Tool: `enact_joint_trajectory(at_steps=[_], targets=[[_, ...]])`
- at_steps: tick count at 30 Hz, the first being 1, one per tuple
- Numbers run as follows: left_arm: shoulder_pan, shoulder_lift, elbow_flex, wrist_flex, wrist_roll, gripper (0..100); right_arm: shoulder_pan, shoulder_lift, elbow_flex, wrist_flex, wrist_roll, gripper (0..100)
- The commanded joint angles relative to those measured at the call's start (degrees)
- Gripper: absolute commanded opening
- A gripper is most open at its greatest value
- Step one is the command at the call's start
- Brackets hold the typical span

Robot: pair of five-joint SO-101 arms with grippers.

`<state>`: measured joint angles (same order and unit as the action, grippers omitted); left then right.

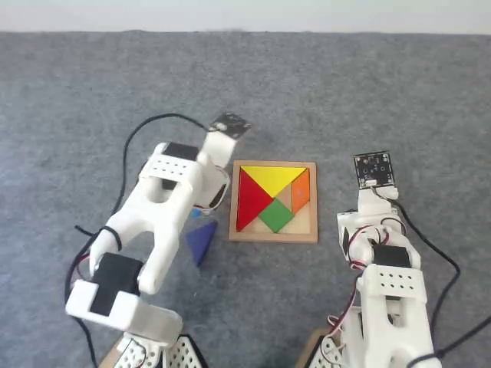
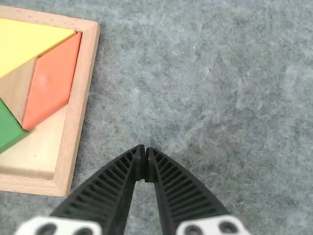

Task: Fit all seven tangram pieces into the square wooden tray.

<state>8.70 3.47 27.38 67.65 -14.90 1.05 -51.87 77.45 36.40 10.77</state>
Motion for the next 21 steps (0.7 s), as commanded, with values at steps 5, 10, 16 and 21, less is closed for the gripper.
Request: enact_joint_trajectory(at_steps=[5,10,16,21], targets=[[17.85,-4.75,-5.32,4.31,-4.22,1,3.21,0.48,-3.78,-1.8,0.53,0.7],[23.82,-6.42,-3.12,2.99,-8.79,1,4.53,0.66,-3.78,-3.21,0.35,0.7],[24.44,0.09,-1.71,1.49,-17.41,1,4.44,0.66,-3.78,-3.21,0.44,0.7],[23.21,3.52,-1.89,1.49,-22.07,1,4.44,0.66,-3.78,-3.21,0.44,0.7]])
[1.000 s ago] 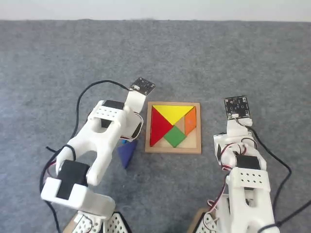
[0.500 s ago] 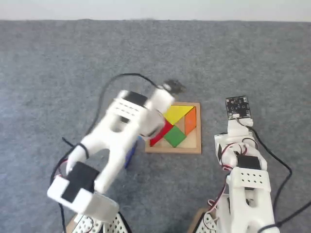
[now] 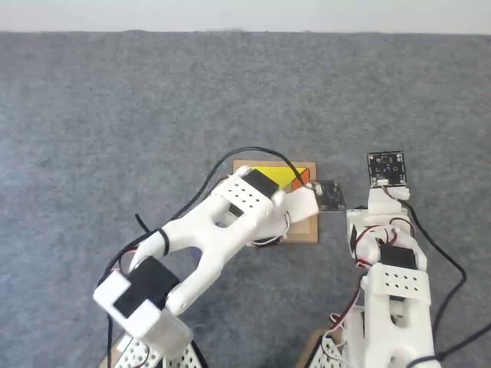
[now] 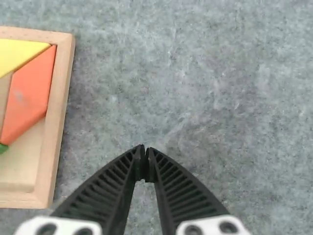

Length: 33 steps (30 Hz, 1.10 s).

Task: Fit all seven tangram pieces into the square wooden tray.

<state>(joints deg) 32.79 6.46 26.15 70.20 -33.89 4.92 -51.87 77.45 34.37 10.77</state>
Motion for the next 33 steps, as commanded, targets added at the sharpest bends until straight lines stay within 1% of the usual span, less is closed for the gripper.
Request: enact_joint_trajectory(at_steps=[1,8,12,17,20,25,33], targets=[[-1.67,0.62,-1.01,-1.14,-3.69,1,0.66,0.66,-3.78,-1.19,0.44,0.7],[-6.33,0.53,-1.8,-0.62,-9.49,1,0.66,0.57,-3.78,-1.1,0.35,0.7],[-6.42,0.53,-1.71,-0.62,-10.37,3,0.66,0.66,-3.78,-1.1,0.35,0.7],[-5.98,0.53,-1.8,-0.62,-10.37,15,0.66,0.66,-3.78,-1.1,0.44,0.7],[-5.98,0.53,-1.89,-0.62,-10.37,19,0.57,0.66,-3.78,-1.19,0.44,0.7],[-6.77,0.53,-4.26,-0.62,-10.11,19,0.4,0.66,-3.69,-1.19,0.53,0.7],[-12.75,1.05,-10.51,-0.62,-10.02,19,0.31,0.66,-3.69,-1.1,0.62,0.7]])
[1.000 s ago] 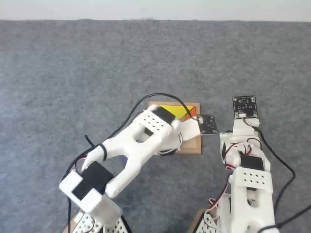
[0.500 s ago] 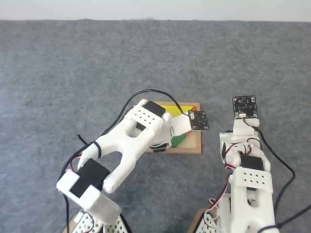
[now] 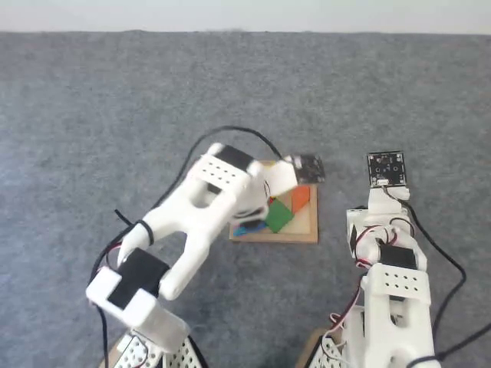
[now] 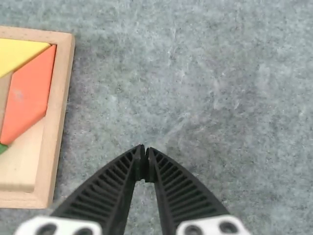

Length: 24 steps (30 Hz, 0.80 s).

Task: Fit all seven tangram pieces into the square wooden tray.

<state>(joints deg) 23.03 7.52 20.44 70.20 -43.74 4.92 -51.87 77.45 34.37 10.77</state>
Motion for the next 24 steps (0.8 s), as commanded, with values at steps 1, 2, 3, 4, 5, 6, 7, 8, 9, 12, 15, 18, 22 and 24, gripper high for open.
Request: enact_joint_trajectory(at_steps=[1,2,3,4,5,6,7,8,9,12,15,18,22,24], targets=[[-3.52,0.0,-5.14,-0.88,-0.18,19,0.31,0.66,-3.69,-1.1,0.62,0.7],[-3.87,0.0,-5.32,-1.05,-0.18,19,0.31,0.66,-3.69,-1.1,0.62,0.7],[-4.22,0.0,-5.41,-1.14,-0.09,19,0.22,0.66,-3.69,-1.1,0.62,0.7],[-4.31,-0.26,-5.41,-1.14,0.0,19,0.22,0.66,-3.69,-1.1,0.62,0.7],[-4.31,-0.53,-5.49,-1.58,0.79,19,0.22,0.66,-3.69,-1.1,0.62,0.7],[-4.4,-0.53,-5.49,-2.81,2.11,19,0.22,0.66,-3.69,-1.1,0.62,0.7],[-4.4,-0.53,-5.49,-3.6,3.25,19,0.22,0.66,-3.69,-1.1,0.62,0.7],[-4.31,-0.53,-5.49,-4.13,3.87,19,0.22,0.66,-3.69,-1.1,0.62,0.7],[-4.22,-0.26,-5.41,-4.13,3.96,19,0.22,0.66,-3.6,-1.1,0.62,0.7],[-3.87,0.09,-4.26,-4.22,4.22,19,0.22,0.66,-3.6,-1.1,0.62,0.7],[-4.22,0.09,-1.45,-5.1,4.22,19,0.22,0.66,-3.6,-1.1,0.62,0.7],[-4.22,0.09,3.21,-8.7,4.22,19,0.22,0.66,-3.6,-1.1,0.62,0.7],[-3.69,0.0,7.78,-12.66,4.22,19,0.22,0.66,-3.6,-1.1,0.62,0.7],[-4.22,-0.18,7.87,-12.66,4.22,19,0.22,0.66,-3.6,-1.1,0.62,0.7]])
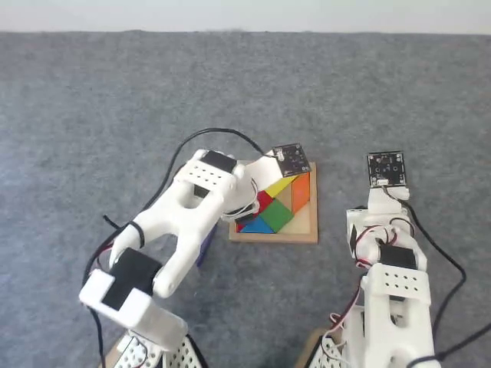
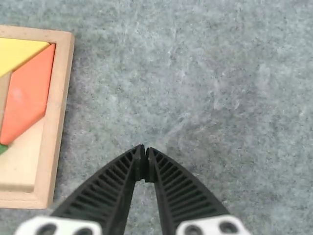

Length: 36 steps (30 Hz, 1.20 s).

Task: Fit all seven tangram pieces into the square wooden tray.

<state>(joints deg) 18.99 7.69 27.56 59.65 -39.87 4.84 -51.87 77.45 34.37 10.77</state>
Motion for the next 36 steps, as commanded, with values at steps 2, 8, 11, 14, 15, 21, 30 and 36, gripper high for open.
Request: enact_joint_trajectory(at_steps=[2,8,11,14,15,21,30,36], targets=[[-0.26,-0.97,0.4,-1.76,0.53,19,0.31,0.66,-3.6,-1.1,0.62,0.7],[-3.43,-8.44,-5.14,5.1,8.09,19,0.31,0.66,-3.52,-1.27,0.62,0.7],[-5.8,-14.86,-5.93,8.88,14.86,19,0.31,0.66,-3.52,-1.27,0.62,0.7],[-8.18,-19.96,-5.58,12.75,21.63,19,0.31,0.66,-3.52,-1.36,0.62,0.7],[-8.79,-21.19,-4.88,13.98,23.3,19,0.31,0.66,-3.52,-1.36,0.62,0.7],[-12.31,-22.68,4.53,15.12,29.1,19,0.22,0.66,-3.52,-1.36,0.62,0.7],[-18.02,-33.67,21.14,5.27,34.73,19,0.22,0.66,-3.43,-1.36,0.62,0.7],[-18.29,-40.0,26.59,1.49,34.73,19,0.22,0.66,-3.43,-1.19,0.62,0.7]])
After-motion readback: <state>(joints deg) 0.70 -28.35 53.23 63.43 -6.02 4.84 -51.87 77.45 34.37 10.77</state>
